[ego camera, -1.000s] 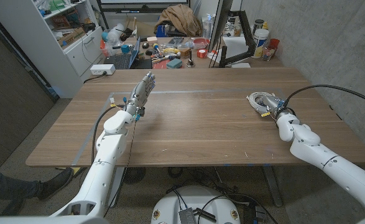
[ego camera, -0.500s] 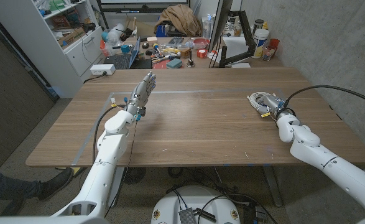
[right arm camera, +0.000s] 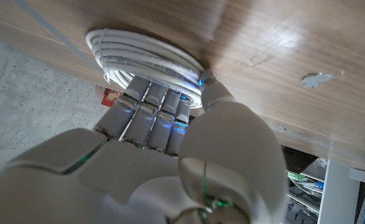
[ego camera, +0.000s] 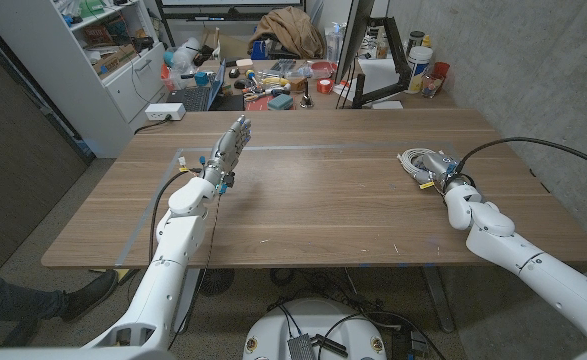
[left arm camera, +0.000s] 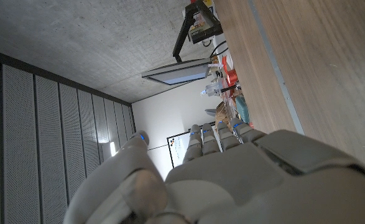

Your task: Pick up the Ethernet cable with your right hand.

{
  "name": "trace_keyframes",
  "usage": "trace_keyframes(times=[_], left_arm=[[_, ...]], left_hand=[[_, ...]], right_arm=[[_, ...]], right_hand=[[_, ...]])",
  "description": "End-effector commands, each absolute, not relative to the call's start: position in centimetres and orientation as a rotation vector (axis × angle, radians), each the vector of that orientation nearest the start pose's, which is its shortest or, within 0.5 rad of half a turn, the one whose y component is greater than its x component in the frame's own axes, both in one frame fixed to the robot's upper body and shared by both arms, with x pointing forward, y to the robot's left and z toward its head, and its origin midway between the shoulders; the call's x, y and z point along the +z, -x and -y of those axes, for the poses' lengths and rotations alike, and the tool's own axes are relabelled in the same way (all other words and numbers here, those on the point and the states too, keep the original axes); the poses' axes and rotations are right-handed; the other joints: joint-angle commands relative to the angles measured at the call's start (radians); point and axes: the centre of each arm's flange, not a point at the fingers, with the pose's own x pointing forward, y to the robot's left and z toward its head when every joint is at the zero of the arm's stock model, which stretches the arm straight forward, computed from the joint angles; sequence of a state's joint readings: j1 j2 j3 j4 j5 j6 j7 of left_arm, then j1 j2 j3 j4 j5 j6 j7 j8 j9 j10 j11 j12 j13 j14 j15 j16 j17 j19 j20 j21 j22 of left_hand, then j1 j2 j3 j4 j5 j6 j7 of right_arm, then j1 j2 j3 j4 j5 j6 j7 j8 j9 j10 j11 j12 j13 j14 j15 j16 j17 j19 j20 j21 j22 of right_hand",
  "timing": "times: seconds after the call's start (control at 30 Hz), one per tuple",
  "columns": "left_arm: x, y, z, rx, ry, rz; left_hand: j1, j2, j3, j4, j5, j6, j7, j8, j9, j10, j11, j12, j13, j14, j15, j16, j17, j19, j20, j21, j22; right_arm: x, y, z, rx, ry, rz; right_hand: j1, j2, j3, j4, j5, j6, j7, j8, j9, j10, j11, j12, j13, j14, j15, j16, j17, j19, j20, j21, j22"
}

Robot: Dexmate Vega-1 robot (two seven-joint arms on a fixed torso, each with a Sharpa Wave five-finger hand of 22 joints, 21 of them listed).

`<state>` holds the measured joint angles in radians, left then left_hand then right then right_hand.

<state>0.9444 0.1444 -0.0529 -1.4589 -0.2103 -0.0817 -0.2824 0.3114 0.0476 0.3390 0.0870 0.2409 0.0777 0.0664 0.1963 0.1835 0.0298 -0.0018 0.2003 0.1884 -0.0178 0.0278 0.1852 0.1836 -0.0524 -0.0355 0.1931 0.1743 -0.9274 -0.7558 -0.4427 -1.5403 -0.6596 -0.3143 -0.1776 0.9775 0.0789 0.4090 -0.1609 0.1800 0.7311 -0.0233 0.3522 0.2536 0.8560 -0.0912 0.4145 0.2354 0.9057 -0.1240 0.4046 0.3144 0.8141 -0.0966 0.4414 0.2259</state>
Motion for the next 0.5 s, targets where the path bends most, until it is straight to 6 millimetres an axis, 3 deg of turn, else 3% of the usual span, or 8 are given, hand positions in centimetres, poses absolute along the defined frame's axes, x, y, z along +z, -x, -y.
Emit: trace_keyframes(times=[0.03,0.5], left_arm=[[-1.3,-63.4,-27.3,-0.229,-0.008,0.609],[-0.9,-63.4,-27.3,-0.232,-0.013,0.614]], left_hand=[[0.005,0.004,-0.005,0.000,0.003,0.009,0.003,0.004,0.004,0.004,0.000,0.004,0.003,-0.003,0.004,0.005,0.003,-0.007,-0.010,0.009,0.006],[0.006,0.005,-0.007,0.000,0.003,0.010,0.004,0.004,0.004,0.005,0.000,0.004,0.003,-0.003,0.004,0.005,0.003,-0.006,-0.011,0.009,0.006]], right_arm=[[-3.8,-62.5,35.5,-0.408,1.431,0.397],[-2.2,-61.9,35.4,-0.445,1.437,0.448]], right_hand=[[0.036,0.023,-0.003,0.003,-0.002,0.090,-0.086,0.007,0.006,0.005,-0.001,0.005,0.006,-0.001,-0.110,-0.007,-0.001,0.004,-0.086,0.008,0.006],[0.039,0.026,-0.010,0.009,-0.004,0.094,-0.085,0.007,0.011,0.008,0.002,0.006,0.009,-0.002,-0.109,-0.012,0.002,-0.001,-0.085,0.015,0.008]])
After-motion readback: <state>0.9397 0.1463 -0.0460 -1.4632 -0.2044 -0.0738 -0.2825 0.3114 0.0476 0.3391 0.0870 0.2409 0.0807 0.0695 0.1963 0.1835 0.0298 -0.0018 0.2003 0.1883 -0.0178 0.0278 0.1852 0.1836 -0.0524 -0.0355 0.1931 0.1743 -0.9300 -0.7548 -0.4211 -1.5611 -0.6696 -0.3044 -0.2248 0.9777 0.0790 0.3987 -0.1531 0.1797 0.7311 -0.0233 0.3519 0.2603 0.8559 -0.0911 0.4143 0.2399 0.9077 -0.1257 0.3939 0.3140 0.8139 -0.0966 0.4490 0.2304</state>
